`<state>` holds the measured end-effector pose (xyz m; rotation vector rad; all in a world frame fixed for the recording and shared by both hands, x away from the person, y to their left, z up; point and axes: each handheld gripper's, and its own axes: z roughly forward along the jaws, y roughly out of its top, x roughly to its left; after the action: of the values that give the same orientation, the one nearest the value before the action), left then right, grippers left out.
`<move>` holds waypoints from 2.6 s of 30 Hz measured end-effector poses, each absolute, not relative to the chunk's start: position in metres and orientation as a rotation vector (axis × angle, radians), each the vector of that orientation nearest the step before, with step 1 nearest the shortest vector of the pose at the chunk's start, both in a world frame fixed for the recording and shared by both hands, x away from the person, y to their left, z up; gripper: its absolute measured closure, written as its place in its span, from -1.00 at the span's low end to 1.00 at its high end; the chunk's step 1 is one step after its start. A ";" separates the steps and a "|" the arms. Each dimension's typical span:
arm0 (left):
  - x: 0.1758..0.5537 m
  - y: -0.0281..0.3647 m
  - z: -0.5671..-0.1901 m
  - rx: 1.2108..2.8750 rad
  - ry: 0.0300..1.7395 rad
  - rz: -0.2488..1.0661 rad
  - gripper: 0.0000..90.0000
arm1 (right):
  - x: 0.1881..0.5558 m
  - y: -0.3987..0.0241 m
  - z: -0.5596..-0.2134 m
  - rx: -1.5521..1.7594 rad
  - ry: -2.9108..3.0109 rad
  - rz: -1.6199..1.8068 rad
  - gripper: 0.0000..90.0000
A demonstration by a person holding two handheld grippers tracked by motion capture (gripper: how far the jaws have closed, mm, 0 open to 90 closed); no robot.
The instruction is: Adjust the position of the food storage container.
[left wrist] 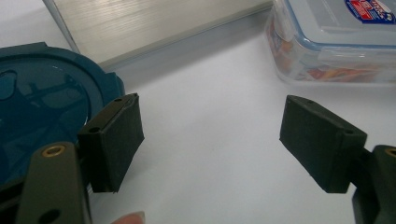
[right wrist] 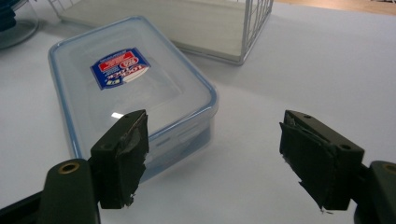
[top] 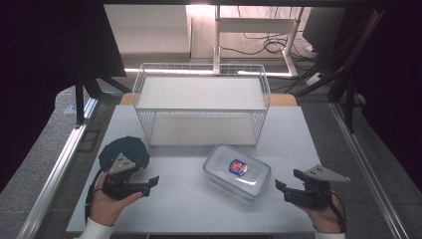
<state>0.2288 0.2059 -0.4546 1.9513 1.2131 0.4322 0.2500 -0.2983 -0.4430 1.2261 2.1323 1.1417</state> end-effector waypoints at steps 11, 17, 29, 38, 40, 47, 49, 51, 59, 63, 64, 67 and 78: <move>0.222 0.202 -0.453 1.974 1.161 0.448 -0.52 | 0.249 -0.296 -0.444 1.252 2.142 1.149 -0.41; 0.219 0.205 -0.448 1.960 1.146 0.426 -0.51 | 0.248 -0.286 -0.442 1.241 2.162 1.160 -0.36; 0.221 0.203 -0.447 1.971 1.143 0.416 -0.46 | 0.249 -0.283 -0.437 1.247 2.167 1.144 -0.29; 0.225 0.213 -0.450 1.971 1.162 0.385 -0.46 | 0.279 -0.274 -0.425 1.243 2.195 1.070 -0.19; 0.225 0.213 -0.451 1.968 1.169 0.385 -0.46 | 0.288 -0.268 -0.422 1.227 2.215 1.051 -0.14; 0.225 0.217 -0.450 1.949 1.199 0.402 -0.46 | 0.310 -0.245 -0.407 1.173 2.294 1.012 0.20; 0.226 0.219 -0.450 1.933 1.226 0.407 -0.48 | 0.324 -0.235 -0.404 1.139 2.335 1.005 0.40; 0.225 0.219 -0.450 1.935 1.224 0.405 -0.48 | 0.333 -0.228 -0.404 1.119 2.365 0.990 0.51; 0.224 0.224 -0.447 1.936 1.203 0.402 -0.46 | 0.356 -0.210 -0.403 1.034 2.429 0.908 0.84; 0.224 0.226 -0.447 1.924 1.220 0.403 -0.47 | 0.364 -0.203 -0.407 1.009 2.433 0.883 0.97; 0.224 0.225 -0.448 1.924 1.222 0.402 -0.47 | 0.366 -0.200 -0.410 0.996 2.441 0.866 0.97; 0.224 0.224 -0.448 1.931 1.217 0.399 -0.47 | 0.374 -0.190 -0.419 0.948 2.468 0.774 0.97; 0.227 0.217 -0.455 1.974 1.207 0.390 -0.47 | 0.394 -0.163 -0.451 0.846 2.539 0.668 0.97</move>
<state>0.2275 0.2166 -0.4550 1.9742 1.2069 0.3905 0.3940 -0.1625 -0.4512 0.8461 2.5390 0.6685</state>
